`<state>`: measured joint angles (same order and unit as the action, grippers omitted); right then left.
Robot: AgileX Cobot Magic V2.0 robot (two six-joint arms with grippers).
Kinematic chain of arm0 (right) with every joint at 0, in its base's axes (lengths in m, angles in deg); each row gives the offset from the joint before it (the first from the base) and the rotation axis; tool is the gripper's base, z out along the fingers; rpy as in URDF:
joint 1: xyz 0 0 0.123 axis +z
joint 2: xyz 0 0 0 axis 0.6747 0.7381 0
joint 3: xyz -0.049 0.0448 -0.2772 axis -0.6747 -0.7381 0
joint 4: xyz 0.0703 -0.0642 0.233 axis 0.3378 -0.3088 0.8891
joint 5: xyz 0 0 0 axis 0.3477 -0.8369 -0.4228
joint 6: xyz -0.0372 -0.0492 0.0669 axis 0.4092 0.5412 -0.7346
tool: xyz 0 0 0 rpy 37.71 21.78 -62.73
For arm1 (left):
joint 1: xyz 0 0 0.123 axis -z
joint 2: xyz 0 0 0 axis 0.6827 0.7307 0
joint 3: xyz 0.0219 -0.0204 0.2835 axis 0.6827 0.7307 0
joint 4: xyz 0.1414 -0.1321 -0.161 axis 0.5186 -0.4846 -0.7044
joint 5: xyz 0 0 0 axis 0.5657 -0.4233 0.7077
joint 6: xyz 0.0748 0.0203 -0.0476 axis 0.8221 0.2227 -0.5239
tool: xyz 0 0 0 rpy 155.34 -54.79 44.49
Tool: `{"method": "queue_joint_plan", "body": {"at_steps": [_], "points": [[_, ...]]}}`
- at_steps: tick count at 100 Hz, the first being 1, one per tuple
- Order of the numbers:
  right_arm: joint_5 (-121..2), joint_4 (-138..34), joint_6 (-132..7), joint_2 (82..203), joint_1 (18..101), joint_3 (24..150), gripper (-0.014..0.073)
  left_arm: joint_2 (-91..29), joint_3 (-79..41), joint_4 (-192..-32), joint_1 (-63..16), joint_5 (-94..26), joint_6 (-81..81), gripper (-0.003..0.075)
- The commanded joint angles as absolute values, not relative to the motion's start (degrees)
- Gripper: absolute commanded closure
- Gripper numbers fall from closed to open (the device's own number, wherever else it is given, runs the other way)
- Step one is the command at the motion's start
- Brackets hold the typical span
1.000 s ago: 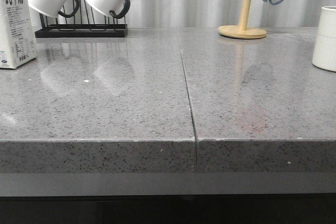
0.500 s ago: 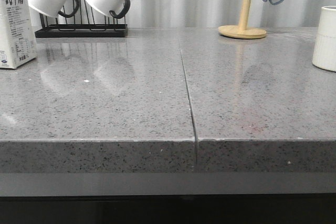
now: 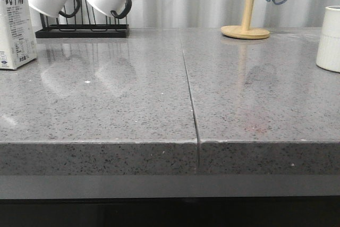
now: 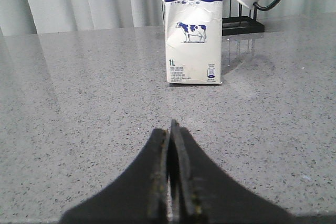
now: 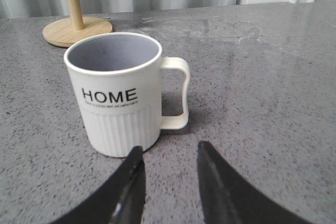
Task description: Place milk next to cup
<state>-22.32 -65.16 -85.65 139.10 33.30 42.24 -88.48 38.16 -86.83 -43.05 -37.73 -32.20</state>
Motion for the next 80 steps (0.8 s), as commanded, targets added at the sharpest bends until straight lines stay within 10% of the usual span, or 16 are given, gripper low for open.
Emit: {"method": "queue_joint_plan", "body": {"at_steps": [1,80], "points": [[-13.64,-65.12,-85.5,143.14,32.97,45.59,0.0323,-90.2,40.73,-87.03,-43.1,-41.92,-32.83,0.0741],[-5.05,-64.54,-84.92,169.42,31.18,59.48,0.0323,-90.2,40.73,-87.03,-43.05,-41.92,-32.83,0.0741]]}}
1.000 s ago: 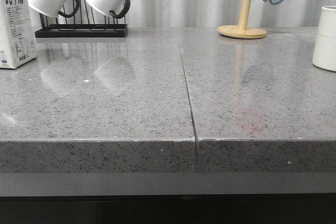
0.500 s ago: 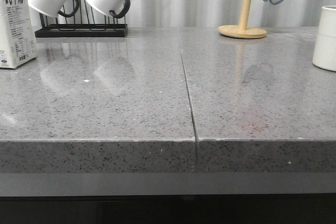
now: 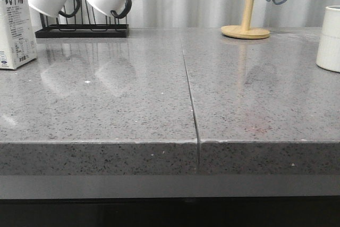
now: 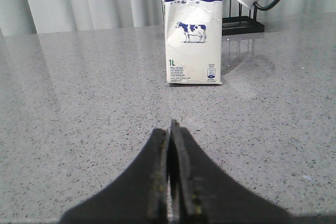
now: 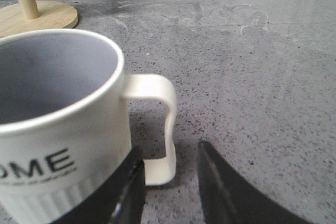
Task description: Place milk next to cup
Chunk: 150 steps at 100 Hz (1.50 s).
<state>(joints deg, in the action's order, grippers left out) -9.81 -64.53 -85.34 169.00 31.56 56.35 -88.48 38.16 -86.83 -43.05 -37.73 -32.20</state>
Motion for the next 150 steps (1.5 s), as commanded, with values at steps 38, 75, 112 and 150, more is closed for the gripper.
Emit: {"method": "queue_joint_plan", "body": {"at_steps": [38,75,112,150], "points": [[-5.15,-64.54,-84.92,176.7,31.18,66.74,0.0433,-90.2,40.73,-87.03,-43.1,-41.92,-32.83,0.0741],[-5.19,-64.6,-84.97,176.54,31.18,66.89,0.0661,-90.2,40.73,-87.03,-43.1,-41.92,-32.83,0.0741],[-6.45,-64.6,-85.09,170.46,38.69,66.71,0.0661,-90.2,40.73,-87.03,-43.05,-41.92,-32.83,0.0741],[-4.14,-64.6,-85.1,171.59,54.11,66.92,0.066,-90.2,40.73,-87.03,-43.1,-41.92,-32.83,0.0741]]}}
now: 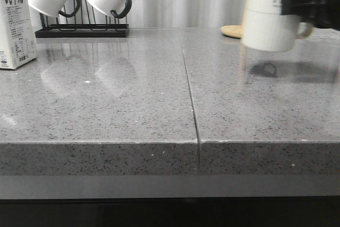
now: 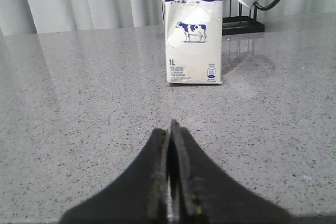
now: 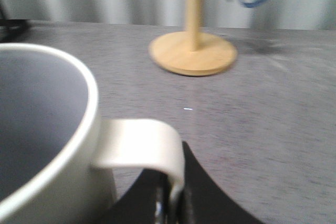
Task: Place milk next to cup
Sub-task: 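Grasp the white HOME mug by its handle with the right gripper, then carry the mug toward the table center, set it down, open right gripper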
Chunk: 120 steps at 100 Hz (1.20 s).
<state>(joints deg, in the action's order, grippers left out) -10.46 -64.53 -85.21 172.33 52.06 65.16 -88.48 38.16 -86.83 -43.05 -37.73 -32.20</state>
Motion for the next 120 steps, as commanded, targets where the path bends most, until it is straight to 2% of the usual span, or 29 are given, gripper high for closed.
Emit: {"method": "queue_joint_plan", "body": {"at_steps": [1,38,93,103,120], "points": [[-3.91,-64.6,-85.1,171.76,54.54,67.06,0.066,-90.2,40.73,-87.03,-43.05,-41.92,-32.83,0.0741],[-3.63,-64.65,-85.1,178.35,63.14,72.29,0.066,-90.2,40.73,-87.03,-43.1,-41.92,-32.83,0.0741],[-4.73,-65.7,-85.1,180.5,64.3,73.54,0.0652,-90.2,40.73,-87.03,-43.1,-41.92,-32.83,0.0741],[-5.64,-65.7,-85.1,180.5,64.3,73.54,0.0585,-90.2,40.73,-87.03,-43.1,-41.92,-32.83,0.0741],[-6.51,-65.7,-85.1,180.5,64.3,73.54,0.0396,-90.2,40.73,-87.03,-43.05,-41.92,-32.83,0.0741]]}}
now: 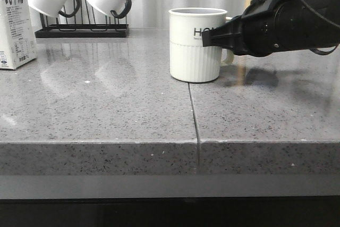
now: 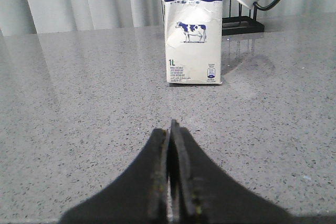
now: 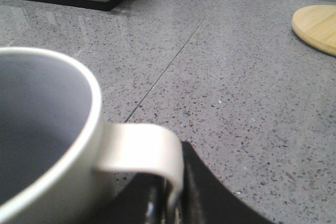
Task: Place milk next to cup
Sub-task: 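Carry the mug toward the table center, set it down, open right gripper, then withdraw the right gripper away from the mug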
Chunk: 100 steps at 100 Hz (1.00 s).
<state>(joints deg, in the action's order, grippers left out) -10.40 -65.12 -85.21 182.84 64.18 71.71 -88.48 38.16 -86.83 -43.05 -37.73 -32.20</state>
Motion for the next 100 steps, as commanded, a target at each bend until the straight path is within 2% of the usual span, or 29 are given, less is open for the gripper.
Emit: {"method": "queue_joint_plan", "body": {"at_steps": [1,54,88,100], "points": [[-6.51,-65.7,-85.1,180.5,64.3,73.54,0.0388,-90.2,40.73,-87.03,-43.1,-41.92,-32.83,0.0741],[-2.67,-65.6,-84.61,177.73,64.3,67.76,0.0375,-90.2,40.73,-87.03,-43.1,-41.92,-32.83,0.0741],[-0.99,-65.43,-84.61,168.29,64.3,58.13,0.0381,-90.2,40.73,-87.03,-43.1,-41.92,-32.83,0.0741],[-1.44,-65.43,-84.61,162.71,64.3,54.44,0.0482,-90.2,40.73,-87.03,-43.1,-41.92,-32.83,0.0741]]}}
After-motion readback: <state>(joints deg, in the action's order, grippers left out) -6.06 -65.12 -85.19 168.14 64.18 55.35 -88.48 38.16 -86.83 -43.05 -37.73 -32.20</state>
